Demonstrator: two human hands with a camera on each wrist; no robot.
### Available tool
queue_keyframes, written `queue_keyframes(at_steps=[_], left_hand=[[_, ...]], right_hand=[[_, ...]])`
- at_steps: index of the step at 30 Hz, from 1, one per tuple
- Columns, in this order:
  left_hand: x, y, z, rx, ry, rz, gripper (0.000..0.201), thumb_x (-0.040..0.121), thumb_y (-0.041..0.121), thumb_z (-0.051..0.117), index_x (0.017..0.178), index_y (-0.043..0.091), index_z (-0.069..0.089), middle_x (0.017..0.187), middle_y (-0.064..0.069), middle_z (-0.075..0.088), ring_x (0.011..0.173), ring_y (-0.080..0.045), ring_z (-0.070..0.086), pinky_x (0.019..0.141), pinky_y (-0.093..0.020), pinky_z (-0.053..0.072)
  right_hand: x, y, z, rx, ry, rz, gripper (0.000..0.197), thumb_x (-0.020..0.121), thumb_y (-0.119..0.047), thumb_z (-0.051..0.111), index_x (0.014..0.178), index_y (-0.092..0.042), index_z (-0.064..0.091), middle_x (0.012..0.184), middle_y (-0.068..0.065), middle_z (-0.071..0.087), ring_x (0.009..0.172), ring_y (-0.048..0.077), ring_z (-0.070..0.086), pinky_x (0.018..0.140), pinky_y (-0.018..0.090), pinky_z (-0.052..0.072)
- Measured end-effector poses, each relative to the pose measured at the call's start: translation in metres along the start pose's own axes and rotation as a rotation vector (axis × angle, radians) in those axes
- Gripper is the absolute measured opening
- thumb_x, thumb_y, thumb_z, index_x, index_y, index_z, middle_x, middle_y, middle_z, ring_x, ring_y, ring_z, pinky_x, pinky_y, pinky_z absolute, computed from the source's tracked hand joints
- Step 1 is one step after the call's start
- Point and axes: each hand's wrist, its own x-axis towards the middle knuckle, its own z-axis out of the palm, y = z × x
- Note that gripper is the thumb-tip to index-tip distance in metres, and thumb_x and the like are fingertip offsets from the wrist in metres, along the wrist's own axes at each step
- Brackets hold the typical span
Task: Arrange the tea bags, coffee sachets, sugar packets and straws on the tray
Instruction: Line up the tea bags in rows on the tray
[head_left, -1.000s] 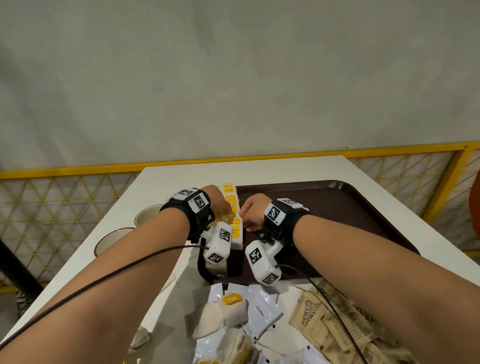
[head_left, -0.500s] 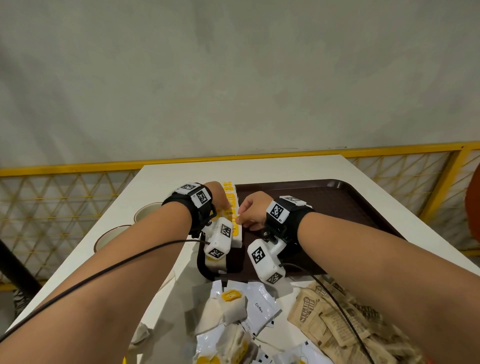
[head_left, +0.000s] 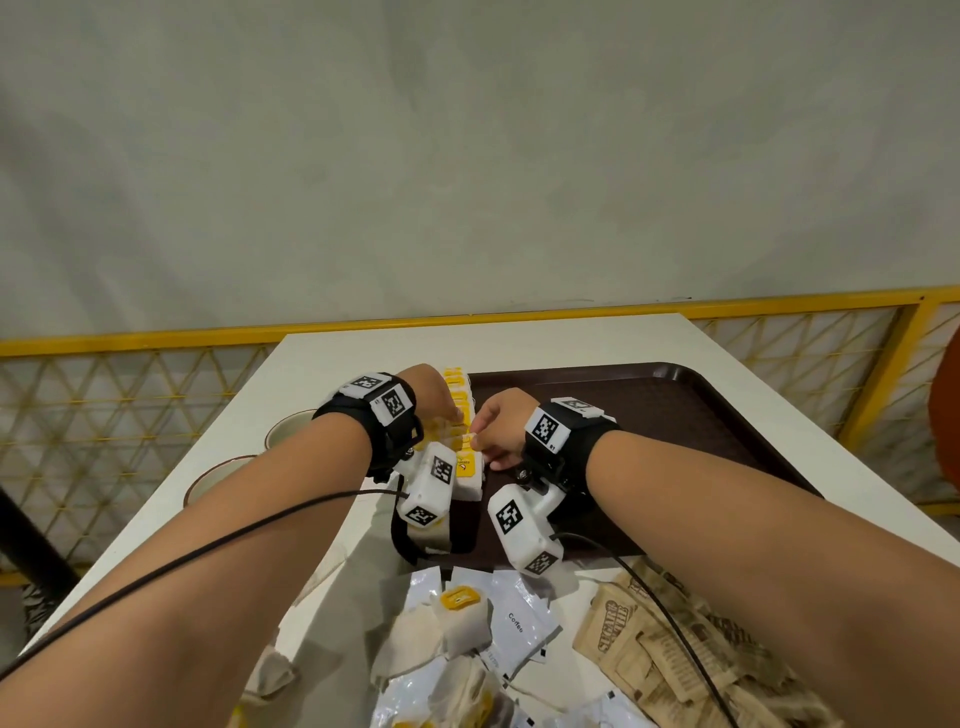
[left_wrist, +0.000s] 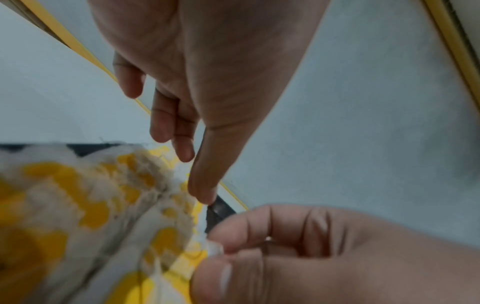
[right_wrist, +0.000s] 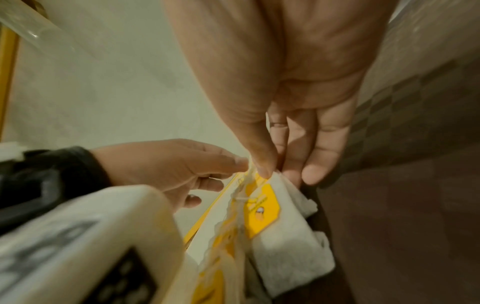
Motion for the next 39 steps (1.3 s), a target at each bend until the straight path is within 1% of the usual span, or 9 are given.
queue_keyframes(at_steps=[7,10,13,15,19,22,29,35,39], left_hand=[[-0.011,-0.008,0.005,-0.015,-0.110,0.079,0.029,0.085,0.032,0.068,0.108,0.014,0.071,0.114,-0.003,0.067,0.106,-0.019,0.060,0.094,-0.031,0.047],[-0.012,-0.004,0.005,0.017,-0.081,0.099,0.030,0.090,0.030,0.062,0.112,0.011,0.069,0.117,-0.005,0.065,0.109,-0.021,0.058,0.093,-0.031,0.045],[-0.013,0.000,0.004,0.084,-0.085,0.074,0.034,0.094,0.030,0.056,0.117,0.007,0.066,0.120,-0.008,0.063,0.111,-0.022,0.058,0.093,-0.031,0.045],[-0.011,0.002,0.005,0.117,-0.095,0.065,0.035,0.094,0.030,0.054,0.118,0.007,0.065,0.120,-0.009,0.063,0.112,-0.023,0.057,0.093,-0.031,0.045],[-0.009,0.003,0.008,0.152,-0.100,0.054,0.036,0.094,0.030,0.053,0.118,0.006,0.064,0.111,-0.007,0.062,0.098,-0.019,0.055,0.089,-0.030,0.046],[-0.009,0.003,0.009,0.138,-0.101,0.032,0.036,0.095,0.030,0.052,0.120,0.006,0.063,0.122,-0.010,0.062,0.111,-0.023,0.058,0.094,-0.031,0.045],[-0.014,0.000,0.010,0.068,-0.063,0.036,0.034,0.095,0.028,0.053,0.118,0.006,0.065,0.122,-0.010,0.062,0.114,-0.024,0.057,0.098,-0.032,0.046],[-0.027,-0.014,-0.004,-0.309,0.102,0.003,0.022,0.090,0.015,0.060,0.107,0.005,0.069,0.117,-0.009,0.063,0.110,-0.023,0.057,0.087,-0.027,0.043],[-0.040,-0.024,-0.004,-0.658,0.185,-0.064,0.023,0.093,0.002,0.051,0.107,0.004,0.068,0.085,-0.005,0.057,0.070,-0.016,0.049,0.062,-0.024,0.040]], right_hand=[[-0.005,0.007,0.000,0.135,0.016,0.020,0.016,0.088,0.005,0.060,0.079,-0.008,0.056,0.067,0.009,0.059,0.056,0.014,0.057,0.047,0.021,0.052],[-0.004,0.004,0.002,0.161,0.049,0.068,0.015,0.090,0.002,0.058,0.078,-0.005,0.055,0.068,0.011,0.058,0.055,0.017,0.057,0.056,0.026,0.055],[-0.004,0.001,0.001,0.001,0.015,0.084,0.022,0.083,-0.021,0.074,0.077,-0.003,0.062,0.069,0.011,0.062,0.067,0.022,0.062,0.080,0.041,0.057],[-0.008,0.000,0.001,-0.089,-0.056,0.061,0.030,0.076,-0.028,0.080,0.073,-0.006,0.061,0.071,0.010,0.065,0.072,0.022,0.063,0.086,0.044,0.056],[-0.014,0.001,0.001,-0.182,-0.093,0.012,0.025,0.077,-0.010,0.078,0.067,-0.006,0.056,0.079,0.016,0.066,0.080,0.027,0.063,0.088,0.045,0.053],[-0.013,0.001,-0.002,-0.149,-0.091,-0.005,0.020,0.078,-0.002,0.074,0.072,-0.003,0.056,0.084,0.023,0.070,0.088,0.037,0.069,0.088,0.048,0.053],[-0.009,0.004,0.000,-0.049,-0.037,-0.011,0.024,0.078,0.005,0.072,0.074,-0.006,0.050,0.072,0.022,0.063,0.075,0.032,0.065,0.079,0.047,0.055],[-0.012,0.010,0.003,-0.091,-0.034,-0.082,0.033,0.076,0.002,0.075,0.061,-0.011,0.050,0.065,0.010,0.060,0.060,0.017,0.061,0.061,0.029,0.056],[-0.016,0.009,0.003,-0.222,-0.126,-0.112,0.029,0.072,-0.004,0.081,0.062,-0.013,0.056,0.066,0.004,0.058,0.062,0.014,0.058,0.061,0.025,0.056]])
